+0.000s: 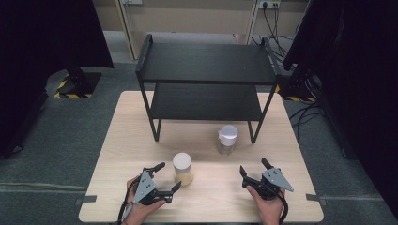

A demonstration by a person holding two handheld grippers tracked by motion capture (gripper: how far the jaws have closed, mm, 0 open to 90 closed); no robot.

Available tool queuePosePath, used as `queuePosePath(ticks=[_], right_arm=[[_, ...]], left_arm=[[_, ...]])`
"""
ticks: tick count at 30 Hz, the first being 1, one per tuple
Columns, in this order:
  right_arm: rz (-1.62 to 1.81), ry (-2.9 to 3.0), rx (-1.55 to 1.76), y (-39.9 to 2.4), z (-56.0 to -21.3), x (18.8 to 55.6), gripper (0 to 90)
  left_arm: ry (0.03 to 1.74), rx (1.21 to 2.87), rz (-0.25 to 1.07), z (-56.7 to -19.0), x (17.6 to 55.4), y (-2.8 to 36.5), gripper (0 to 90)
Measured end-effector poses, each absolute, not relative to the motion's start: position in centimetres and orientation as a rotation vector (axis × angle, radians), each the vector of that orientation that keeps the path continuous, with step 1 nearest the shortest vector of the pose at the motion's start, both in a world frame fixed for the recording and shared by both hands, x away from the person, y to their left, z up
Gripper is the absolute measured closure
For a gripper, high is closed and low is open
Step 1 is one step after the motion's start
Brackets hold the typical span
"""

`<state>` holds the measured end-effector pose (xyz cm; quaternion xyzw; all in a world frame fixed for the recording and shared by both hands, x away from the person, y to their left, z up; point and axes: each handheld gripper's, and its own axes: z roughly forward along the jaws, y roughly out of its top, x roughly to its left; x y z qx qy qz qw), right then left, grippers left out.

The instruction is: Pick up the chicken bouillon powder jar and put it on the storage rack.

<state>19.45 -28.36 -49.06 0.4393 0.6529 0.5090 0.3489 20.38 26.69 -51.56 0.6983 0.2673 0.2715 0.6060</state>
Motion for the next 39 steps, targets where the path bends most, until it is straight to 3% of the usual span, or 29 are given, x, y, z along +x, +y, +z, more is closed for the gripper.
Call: queuePosePath(ticks=[20, 39], right_arm=[[1.326, 1.692, 1.170, -28.5, -48.9, 19.7, 8.6], [1.329, 1.692, 1.178, -28.6, -48.8, 19.8, 8.6]], left_arm=[[0.551, 1.588, 0.611, -48.9, 22.3, 25.5, 12.0], [0.527, 1.582, 0.618, -49.1, 23.6, 24.2, 29.7]])
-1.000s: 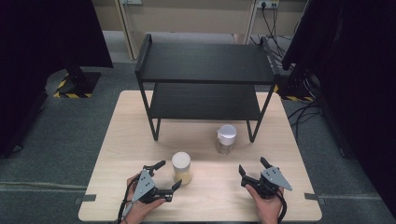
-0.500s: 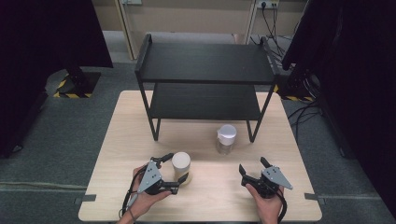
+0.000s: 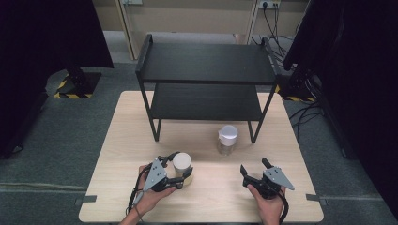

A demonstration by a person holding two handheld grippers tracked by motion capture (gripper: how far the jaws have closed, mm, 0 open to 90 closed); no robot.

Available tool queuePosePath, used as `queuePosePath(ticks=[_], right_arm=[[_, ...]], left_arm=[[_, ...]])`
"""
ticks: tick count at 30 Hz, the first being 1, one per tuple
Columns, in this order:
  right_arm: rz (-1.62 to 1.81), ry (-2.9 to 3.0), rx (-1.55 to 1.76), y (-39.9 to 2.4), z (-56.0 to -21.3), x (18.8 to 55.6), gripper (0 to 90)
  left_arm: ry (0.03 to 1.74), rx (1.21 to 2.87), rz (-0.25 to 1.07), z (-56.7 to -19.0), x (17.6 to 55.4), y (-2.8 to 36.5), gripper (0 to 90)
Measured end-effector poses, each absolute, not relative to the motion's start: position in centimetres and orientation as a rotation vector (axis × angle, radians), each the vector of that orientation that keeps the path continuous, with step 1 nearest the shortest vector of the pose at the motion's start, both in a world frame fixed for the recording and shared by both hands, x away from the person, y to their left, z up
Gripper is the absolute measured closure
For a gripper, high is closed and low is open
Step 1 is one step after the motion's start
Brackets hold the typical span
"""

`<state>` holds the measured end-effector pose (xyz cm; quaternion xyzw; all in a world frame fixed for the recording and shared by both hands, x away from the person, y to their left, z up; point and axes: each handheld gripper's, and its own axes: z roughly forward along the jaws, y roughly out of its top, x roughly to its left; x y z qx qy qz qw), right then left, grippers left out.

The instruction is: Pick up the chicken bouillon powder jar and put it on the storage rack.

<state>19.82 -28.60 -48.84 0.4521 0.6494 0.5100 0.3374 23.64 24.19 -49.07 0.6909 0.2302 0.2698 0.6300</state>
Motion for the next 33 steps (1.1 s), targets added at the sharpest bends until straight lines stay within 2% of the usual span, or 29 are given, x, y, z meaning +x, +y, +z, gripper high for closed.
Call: queuePosePath(ticks=[3, 17, 33], right_arm=[[1.328, 1.693, 1.177, -28.6, -48.8, 19.8, 8.6], [1.336, 1.684, 1.185, -28.6, -48.9, 19.7, 8.3], [1.342, 1.679, 1.200, -28.7, -48.9, 19.8, 8.3]], left_arm=[[0.522, 1.587, 0.621, -49.2, 23.7, 24.3, 32.1], [0.550, 1.598, 0.601, -48.6, 23.7, 24.3, 33.1], [0.551, 1.551, 0.660, -45.6, 22.5, 24.4, 33.2]])
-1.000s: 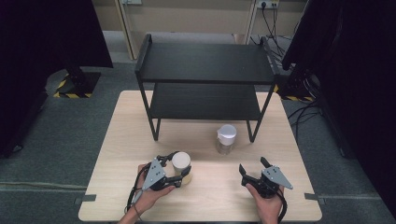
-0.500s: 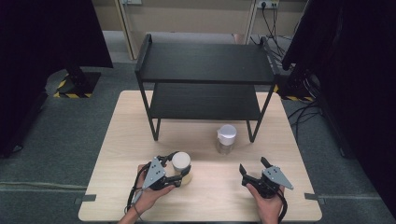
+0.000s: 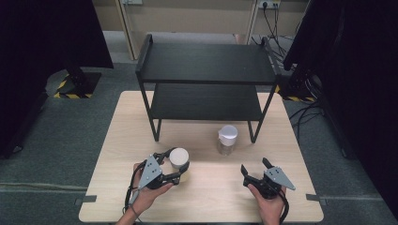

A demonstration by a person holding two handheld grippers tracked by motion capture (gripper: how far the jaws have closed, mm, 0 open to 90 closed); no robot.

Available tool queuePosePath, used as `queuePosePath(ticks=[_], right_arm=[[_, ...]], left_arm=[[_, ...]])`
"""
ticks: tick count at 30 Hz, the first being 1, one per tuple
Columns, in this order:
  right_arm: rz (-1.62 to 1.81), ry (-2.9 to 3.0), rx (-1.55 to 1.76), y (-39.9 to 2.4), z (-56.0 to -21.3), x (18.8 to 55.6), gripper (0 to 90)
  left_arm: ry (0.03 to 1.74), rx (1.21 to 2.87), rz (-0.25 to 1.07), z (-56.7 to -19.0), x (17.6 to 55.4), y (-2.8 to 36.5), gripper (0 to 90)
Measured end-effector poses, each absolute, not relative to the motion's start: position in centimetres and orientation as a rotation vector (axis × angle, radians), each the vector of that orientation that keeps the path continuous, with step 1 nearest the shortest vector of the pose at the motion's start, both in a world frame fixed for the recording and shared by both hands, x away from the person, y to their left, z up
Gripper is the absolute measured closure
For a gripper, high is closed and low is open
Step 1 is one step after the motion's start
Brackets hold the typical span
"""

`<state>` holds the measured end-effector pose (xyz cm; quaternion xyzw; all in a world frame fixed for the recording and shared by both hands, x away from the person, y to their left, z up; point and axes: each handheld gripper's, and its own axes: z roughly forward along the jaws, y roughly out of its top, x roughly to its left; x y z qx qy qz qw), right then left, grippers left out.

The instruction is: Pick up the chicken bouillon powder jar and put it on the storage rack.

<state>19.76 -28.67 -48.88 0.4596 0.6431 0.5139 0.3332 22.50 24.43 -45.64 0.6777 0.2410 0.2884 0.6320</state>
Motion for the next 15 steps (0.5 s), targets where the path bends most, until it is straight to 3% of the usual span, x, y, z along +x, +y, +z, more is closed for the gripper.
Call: queuePosePath(ticks=[15], right_arm=[[1.344, 1.676, 1.206, -28.7, -48.9, 19.8, 8.3]], left_arm=[[0.588, 1.464, 0.725, -43.0, 22.1, 24.0, 33.4]])
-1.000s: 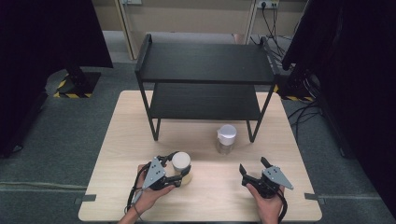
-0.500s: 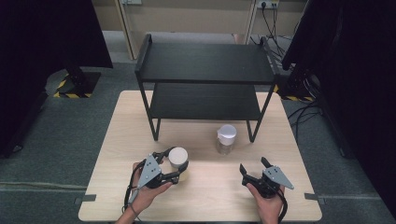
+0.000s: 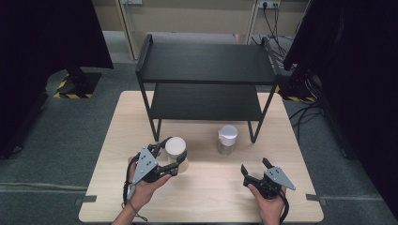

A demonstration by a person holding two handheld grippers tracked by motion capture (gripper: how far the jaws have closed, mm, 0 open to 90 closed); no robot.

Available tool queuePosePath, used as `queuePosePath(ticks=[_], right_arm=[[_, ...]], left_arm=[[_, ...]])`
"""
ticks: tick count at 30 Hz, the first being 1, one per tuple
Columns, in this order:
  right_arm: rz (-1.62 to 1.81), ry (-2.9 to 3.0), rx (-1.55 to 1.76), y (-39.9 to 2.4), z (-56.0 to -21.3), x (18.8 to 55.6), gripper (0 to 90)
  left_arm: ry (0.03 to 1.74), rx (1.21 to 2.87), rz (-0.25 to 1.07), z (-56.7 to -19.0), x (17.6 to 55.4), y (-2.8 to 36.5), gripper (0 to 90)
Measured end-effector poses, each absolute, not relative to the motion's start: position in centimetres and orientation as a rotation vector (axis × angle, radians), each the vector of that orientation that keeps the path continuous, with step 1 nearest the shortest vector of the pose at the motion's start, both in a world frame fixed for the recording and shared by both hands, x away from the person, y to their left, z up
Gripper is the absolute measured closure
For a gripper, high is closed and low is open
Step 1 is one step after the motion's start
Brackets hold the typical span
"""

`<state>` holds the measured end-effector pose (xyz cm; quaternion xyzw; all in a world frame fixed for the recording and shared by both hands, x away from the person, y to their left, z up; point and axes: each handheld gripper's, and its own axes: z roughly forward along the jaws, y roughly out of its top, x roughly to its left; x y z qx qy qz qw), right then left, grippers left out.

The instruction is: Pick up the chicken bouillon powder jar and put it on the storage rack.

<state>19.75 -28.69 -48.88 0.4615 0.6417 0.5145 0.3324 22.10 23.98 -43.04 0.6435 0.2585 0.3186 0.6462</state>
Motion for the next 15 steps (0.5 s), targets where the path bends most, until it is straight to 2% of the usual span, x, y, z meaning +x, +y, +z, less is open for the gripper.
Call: queuePosePath(ticks=[15], right_arm=[[1.345, 1.672, 1.212, -28.7, -48.9, 19.7, 8.3]], left_arm=[[0.630, 1.422, 0.801, -40.9, 22.3, 23.8, 33.5]])
